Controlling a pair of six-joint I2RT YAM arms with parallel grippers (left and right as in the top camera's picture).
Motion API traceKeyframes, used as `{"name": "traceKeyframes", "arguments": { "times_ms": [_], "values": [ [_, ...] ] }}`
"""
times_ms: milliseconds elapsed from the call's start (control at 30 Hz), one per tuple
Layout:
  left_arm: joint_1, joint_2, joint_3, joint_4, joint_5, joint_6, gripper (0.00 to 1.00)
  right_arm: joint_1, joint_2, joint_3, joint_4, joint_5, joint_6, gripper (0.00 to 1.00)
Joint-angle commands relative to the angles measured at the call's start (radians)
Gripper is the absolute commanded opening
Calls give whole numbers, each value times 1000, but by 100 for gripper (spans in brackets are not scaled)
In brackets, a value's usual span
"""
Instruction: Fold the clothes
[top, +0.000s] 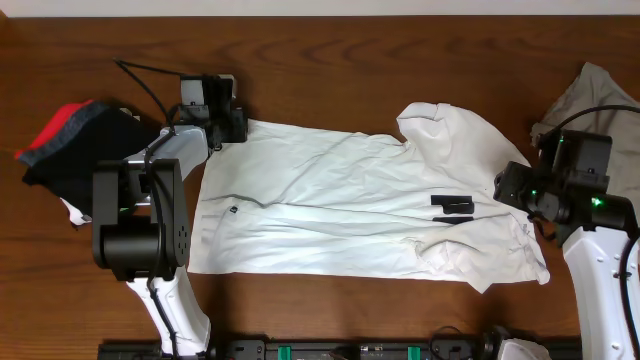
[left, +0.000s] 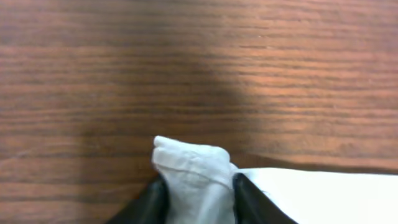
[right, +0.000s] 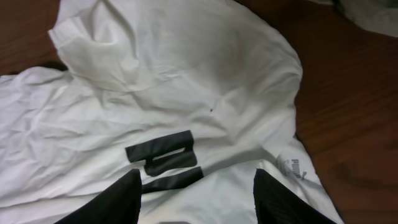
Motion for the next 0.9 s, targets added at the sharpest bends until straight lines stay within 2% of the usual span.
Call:
{"name": "traceKeyframes", "arguments": {
  "times_ms": [0, 267, 467, 533, 600, 700, 867],
  "values": [
    [5, -4, 8, -14, 6, -14, 29, 7, 16, -5, 0, 42, -11, 56],
    [5, -48, 8, -68, 5, -18, 27, 6, 53, -5, 64, 79, -11, 57],
    [5, -55, 8, -145, 5, -18, 25, 6, 127, -5, 218, 105, -16, 56],
    [5, -55, 8, -161, 5, -21, 24, 6, 178, -5, 286, 105, -23, 58],
    [5, -58, 8, -174, 5, -21, 24, 6, 251, -5, 377, 97, -38, 70],
    [5, -62, 8, -193, 5, -22, 24, 6, 347, -5, 498, 55, -125, 79],
    [5, -62, 8, -224, 5, -22, 24, 6, 482, -5, 649, 39, -239, 85]
  ]
}}
